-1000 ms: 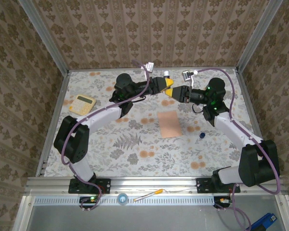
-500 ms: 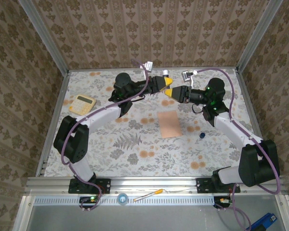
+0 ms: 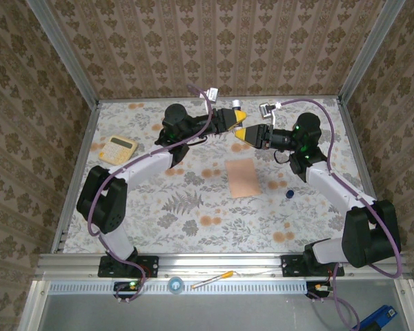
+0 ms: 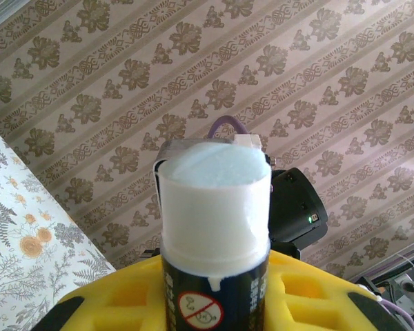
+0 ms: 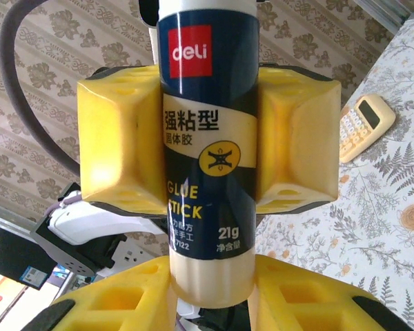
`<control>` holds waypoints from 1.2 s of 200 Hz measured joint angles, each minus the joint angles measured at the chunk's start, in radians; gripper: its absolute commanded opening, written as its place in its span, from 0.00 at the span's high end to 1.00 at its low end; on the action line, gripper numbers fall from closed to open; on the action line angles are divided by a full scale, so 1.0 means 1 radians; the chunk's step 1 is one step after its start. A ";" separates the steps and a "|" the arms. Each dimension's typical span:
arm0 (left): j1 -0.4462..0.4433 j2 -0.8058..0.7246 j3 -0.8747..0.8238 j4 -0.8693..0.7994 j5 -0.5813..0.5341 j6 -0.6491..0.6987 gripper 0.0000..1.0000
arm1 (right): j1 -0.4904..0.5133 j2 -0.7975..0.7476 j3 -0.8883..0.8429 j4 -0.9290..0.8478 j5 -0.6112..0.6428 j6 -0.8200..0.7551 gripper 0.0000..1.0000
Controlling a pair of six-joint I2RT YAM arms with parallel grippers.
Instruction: Place the letter into the envelope and seal it
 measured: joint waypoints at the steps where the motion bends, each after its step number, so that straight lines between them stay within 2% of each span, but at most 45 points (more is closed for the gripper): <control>1: 0.000 0.000 0.000 0.000 0.000 0.000 0.95 | 0.000 0.000 0.000 0.000 0.000 0.000 0.69; 32: 0.000 0.000 0.000 0.000 0.000 0.000 0.95 | 0.000 0.000 0.000 0.001 0.000 0.001 0.64; 69: 0.000 0.000 0.000 0.000 0.000 0.000 0.95 | 0.002 0.000 0.000 0.003 0.004 0.003 0.63; 120: 0.000 0.000 0.000 0.000 0.000 0.000 0.95 | 0.002 0.000 0.000 0.004 0.008 0.003 0.72; 166: 0.001 0.000 0.000 -0.004 -0.004 0.004 0.95 | 0.002 -0.001 0.002 -0.008 0.019 -0.006 0.76; 205: 0.000 0.000 0.000 -0.052 -0.015 0.035 0.95 | 0.004 -0.032 0.025 -0.180 0.065 -0.097 0.79; 240: -0.014 -0.003 0.019 -0.142 -0.046 0.088 0.96 | 0.021 -0.080 0.058 -0.387 0.166 -0.212 0.80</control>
